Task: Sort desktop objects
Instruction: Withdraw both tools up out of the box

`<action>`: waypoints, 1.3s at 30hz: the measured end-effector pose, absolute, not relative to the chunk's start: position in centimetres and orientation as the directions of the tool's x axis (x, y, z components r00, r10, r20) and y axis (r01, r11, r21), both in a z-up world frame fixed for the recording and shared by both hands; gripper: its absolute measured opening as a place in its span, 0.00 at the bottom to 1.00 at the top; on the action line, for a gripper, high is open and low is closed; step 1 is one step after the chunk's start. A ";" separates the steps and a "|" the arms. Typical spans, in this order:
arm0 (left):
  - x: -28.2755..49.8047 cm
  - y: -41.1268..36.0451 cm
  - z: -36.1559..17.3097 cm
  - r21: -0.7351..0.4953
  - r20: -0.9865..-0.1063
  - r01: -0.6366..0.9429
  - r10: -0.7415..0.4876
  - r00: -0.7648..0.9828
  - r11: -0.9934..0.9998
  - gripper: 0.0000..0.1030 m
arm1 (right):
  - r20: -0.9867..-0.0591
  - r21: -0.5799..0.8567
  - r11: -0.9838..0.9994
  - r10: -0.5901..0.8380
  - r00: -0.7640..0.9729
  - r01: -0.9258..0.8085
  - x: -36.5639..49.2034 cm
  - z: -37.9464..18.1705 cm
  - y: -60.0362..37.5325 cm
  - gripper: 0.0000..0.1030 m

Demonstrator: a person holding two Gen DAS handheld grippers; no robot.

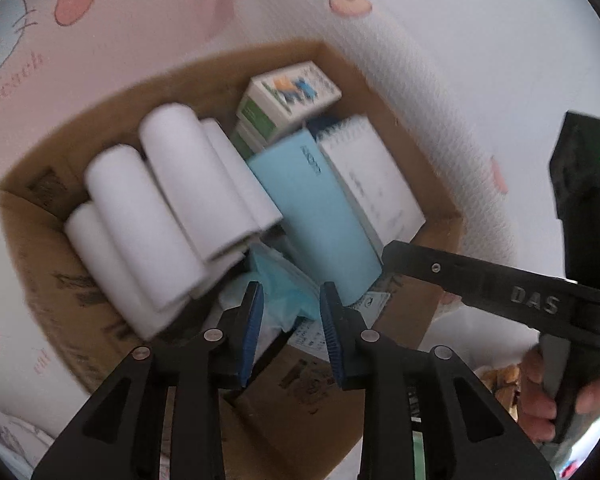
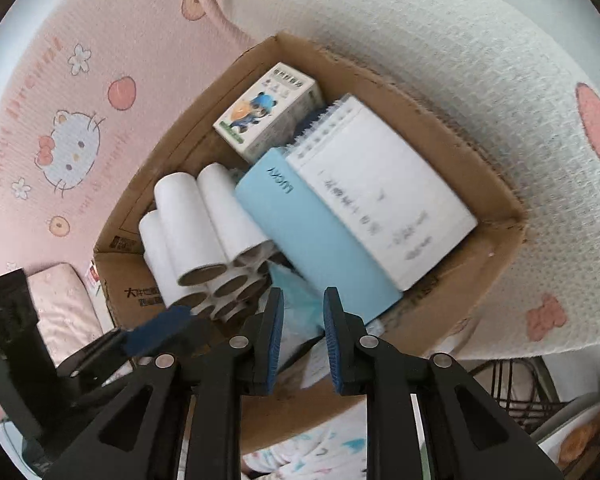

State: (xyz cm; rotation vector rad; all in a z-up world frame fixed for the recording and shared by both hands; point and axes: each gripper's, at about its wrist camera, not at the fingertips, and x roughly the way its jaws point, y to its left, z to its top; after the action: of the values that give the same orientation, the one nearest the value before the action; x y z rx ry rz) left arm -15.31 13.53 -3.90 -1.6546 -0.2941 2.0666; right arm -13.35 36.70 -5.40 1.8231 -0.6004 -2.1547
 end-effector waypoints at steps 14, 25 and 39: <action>-17.1 16.7 -8.8 -0.509 -0.856 -0.034 0.510 -0.084 -0.860 0.31 | -0.776 0.626 -0.760 -0.583 -0.241 -0.177 -15.2 -8.3 40.1 0.18; -18.0 17.8 -11.3 -0.574 -0.819 0.057 0.572 -0.055 -0.817 0.38 | -0.811 0.571 -0.799 -0.514 -0.280 -0.189 -15.2 -7.7 41.2 0.18; -17.8 16.6 -12.6 -0.651 -0.758 0.088 0.651 -0.040 -0.754 0.39 | -0.857 0.477 -0.867 -0.424 -0.292 -0.144 -15.8 -7.3 39.5 0.18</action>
State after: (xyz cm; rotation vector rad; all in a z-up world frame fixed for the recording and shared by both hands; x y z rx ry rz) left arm -17.78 16.61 -12.61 -1.8328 -0.7781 1.8460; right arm -15.85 39.47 -7.27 1.7465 -0.7168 -2.2781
